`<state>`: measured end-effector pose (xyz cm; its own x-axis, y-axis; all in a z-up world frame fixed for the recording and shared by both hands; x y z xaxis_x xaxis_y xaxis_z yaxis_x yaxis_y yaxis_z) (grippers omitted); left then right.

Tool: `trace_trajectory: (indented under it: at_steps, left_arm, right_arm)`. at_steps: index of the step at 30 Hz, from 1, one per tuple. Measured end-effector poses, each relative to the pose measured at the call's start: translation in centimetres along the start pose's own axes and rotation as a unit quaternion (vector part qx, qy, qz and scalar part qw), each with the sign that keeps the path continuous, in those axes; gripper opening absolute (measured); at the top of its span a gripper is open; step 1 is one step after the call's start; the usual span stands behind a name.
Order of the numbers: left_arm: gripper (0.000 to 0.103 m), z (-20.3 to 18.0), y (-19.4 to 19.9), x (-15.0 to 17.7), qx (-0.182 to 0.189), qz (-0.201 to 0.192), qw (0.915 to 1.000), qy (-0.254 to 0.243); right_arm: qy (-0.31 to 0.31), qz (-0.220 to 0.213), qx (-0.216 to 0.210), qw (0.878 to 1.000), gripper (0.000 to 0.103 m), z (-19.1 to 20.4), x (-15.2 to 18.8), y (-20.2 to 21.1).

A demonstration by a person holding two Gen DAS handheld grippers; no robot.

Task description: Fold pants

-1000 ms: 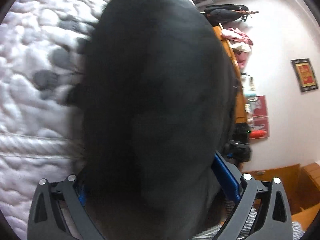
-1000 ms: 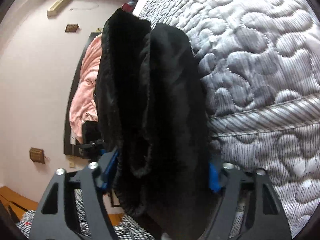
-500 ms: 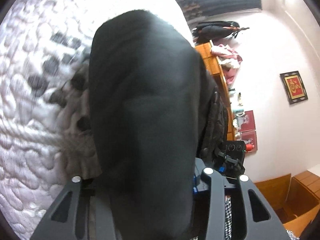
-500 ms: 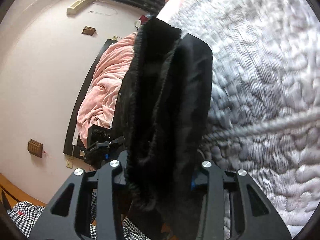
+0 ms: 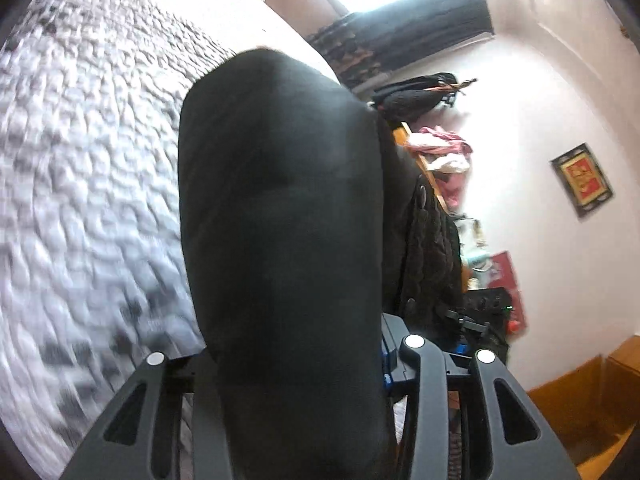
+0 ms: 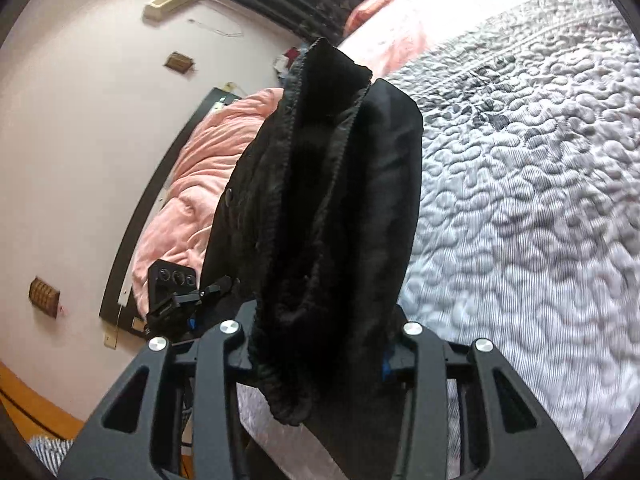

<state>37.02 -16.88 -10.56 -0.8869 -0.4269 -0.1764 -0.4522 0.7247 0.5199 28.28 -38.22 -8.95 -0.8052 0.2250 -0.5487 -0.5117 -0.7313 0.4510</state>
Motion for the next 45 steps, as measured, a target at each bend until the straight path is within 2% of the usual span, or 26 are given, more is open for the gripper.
trace_trajectory:
  at_steps: [5,7,9,10,12,14,19,21,23,27,29,32,36,41,45]
  left_arm:
    - [0.043,2.7,-3.3,-2.6,-0.057,0.008,0.9981,0.024]
    - [0.051,4.5,-4.7,-2.9,-0.087,0.017,0.9955,0.034]
    - [0.064,5.2,-5.3,-2.6,-0.09,0.017,0.9952,0.034]
    - [0.066,5.4,-5.6,-2.5,-0.089,0.016,0.9953,0.035]
    - [0.074,5.5,-5.8,-2.2,-0.089,0.015,0.9954,0.033]
    - [0.076,6.1,-5.5,-1.8,-0.092,0.014,0.9952,0.031]
    - [0.084,6.6,-3.1,-2.2,-0.101,-0.006,0.9946,0.025]
    - [0.09,6.4,-1.8,-1.6,-0.117,-0.018,0.9929,0.012]
    - [0.091,6.5,-0.3,-1.0,-0.137,-0.033,0.99,-0.004]
    - [0.098,5.6,3.0,0.7,-0.194,-0.082,0.9768,-0.037]
    - [0.099,5.3,5.2,2.1,-0.236,-0.106,0.9636,-0.067]
    - [0.099,3.8,6.6,4.8,-0.277,-0.122,0.9475,-0.104]
    - [0.099,2.1,7.1,6.9,-0.3,-0.112,0.9427,-0.094]
    - [0.099,0.6,8.0,8.9,-0.321,-0.114,0.9339,-0.108]
    - [0.099,0.1,8.6,9.8,-0.333,-0.118,0.9277,-0.12]
  right_arm:
    - [-0.053,0.026,0.023,0.998,0.039,-5.0,-0.3,-4.8]
    - [-0.079,0.038,0.049,0.995,0.045,-7.1,0.4,-6.1]
    - [-0.098,0.036,0.052,0.993,0.055,-8.6,0.9,-6.8]
    - [-0.102,0.032,0.048,0.993,0.057,-9.0,1.0,-6.8]
    - [-0.104,0.03,0.047,0.993,0.07,-9.5,1.4,-6.7]
    - [-0.101,0.03,0.06,0.993,0.078,-10.0,2.0,-6.1]
    - [-0.105,0.001,0.049,0.993,0.081,-10.9,3.4,-3.0]
    - [-0.104,-0.008,0.059,0.993,0.082,-11.2,3.5,-1.7]
    - [-0.098,-0.011,0.083,0.992,0.083,-11.2,4.1,-0.5]
    - [-0.063,-0.028,0.176,0.982,0.091,-9.4,5.4,2.4]
    - [-0.053,-0.032,0.214,0.975,0.092,-8.1,6.0,2.9]
    - [-0.009,-0.026,0.268,0.963,0.094,-4.9,7.2,3.5]
    - [0.046,-0.016,0.304,0.951,0.095,-0.7,8.4,3.1]
    - [0.098,0.004,0.358,0.928,0.095,2.8,10.1,3.4]
    - [0.106,0.009,0.359,0.927,0.095,4.6,11.0,3.7]
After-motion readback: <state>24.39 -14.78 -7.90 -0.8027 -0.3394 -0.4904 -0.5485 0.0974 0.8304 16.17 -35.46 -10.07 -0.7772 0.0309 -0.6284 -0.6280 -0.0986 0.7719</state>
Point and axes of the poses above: each gripper's, at about its wrist camera, not at the fingertips, and y roughly against the way its jaws point, z to its left, x to its underside, the point moved 8 cm from there along -y, roughly the way its jaws point, and after that the axes turned 11 degrees about y, right-handed, at the moved point
